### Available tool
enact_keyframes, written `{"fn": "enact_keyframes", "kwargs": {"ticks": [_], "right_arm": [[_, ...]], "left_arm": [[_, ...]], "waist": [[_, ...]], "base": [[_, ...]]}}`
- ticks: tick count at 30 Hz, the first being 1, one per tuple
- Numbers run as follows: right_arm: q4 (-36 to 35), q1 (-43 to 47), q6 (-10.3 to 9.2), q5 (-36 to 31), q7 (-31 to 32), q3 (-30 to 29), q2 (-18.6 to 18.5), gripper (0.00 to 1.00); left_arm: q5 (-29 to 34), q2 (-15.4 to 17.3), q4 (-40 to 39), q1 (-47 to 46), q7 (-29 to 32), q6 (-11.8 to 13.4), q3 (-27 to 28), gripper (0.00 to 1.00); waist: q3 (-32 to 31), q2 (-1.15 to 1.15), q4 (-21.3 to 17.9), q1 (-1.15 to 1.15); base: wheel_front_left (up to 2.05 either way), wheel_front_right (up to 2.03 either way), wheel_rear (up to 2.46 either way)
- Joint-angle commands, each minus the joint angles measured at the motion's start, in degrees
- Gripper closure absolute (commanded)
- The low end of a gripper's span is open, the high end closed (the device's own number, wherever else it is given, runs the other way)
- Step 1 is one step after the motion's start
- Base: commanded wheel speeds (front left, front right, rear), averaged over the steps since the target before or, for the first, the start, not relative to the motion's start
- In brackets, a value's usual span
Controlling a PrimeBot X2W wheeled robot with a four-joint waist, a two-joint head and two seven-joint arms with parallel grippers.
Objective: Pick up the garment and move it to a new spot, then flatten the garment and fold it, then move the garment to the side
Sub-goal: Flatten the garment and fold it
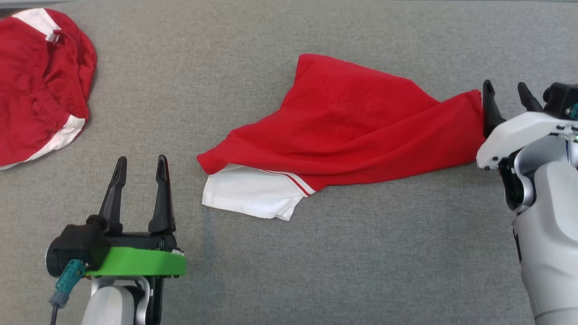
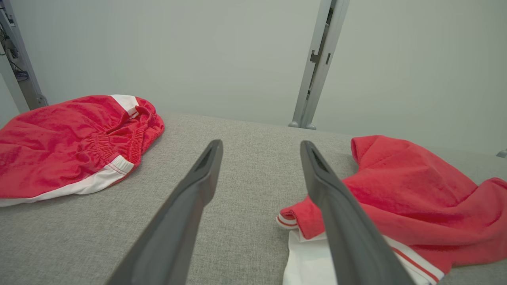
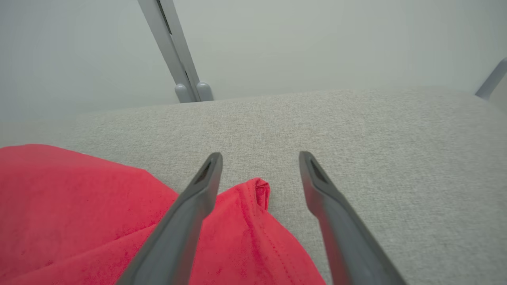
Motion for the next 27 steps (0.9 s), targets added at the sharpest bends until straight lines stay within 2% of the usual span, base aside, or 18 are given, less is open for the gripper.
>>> {"fn": "enact_keyframes", "kwargs": {"ticks": [1, 7, 12, 18, 27], "right_arm": [[-2.22, 3.27, -0.02, -0.15, -1.57, 1.48, -0.56, 0.0], [-12.38, 14.81, -0.02, -1.49, -9.14, 6.77, -1.81, 0.0], [-17.73, 22.14, -0.05, -3.35, -13.95, 8.2, -0.23, 0.0], [-21.78, 27.27, -0.05, -5.21, -15.49, 9.9, 2.24, 0.0], [-23.1, 30.76, -0.05, -5.48, -15.77, 9.58, 4.07, 0.0]], "left_arm": [[0.4, 0.08, 0.23, 1.11, 0.0, -0.1, 0.46, 0.0], [0.34, 0.08, 0.9, 3.53, 0.0, 0.24, 1.47, 0.0], [0.71, 0.08, 1.84, 5.24, 0.0, 0.49, 1.96, 0.0], [0.91, 0.08, 2.71, 6.95, 0.0, 0.57, 2.66, 0.0], [1.04, 0.08, 4.0, 9.25, 0.0, 0.25, 3.22, 0.0]], "waist": [[-3.18, 0.0, -2.93, 0.0], [-6.74, 0.0, -5.69, 0.0], [-9.24, 0.0, -7.35, 0.0], [-11.62, 0.0, -8.77, 0.0], [-13.92, 0.0, -9.57, 0.0]], "base": [[0.0, 0.0, 0.0], [0.0, 0.0, 0.0], [0.0, 0.0, 0.0], [0.0, 0.0, 0.0], [0.0, 0.0, 0.0]]}}
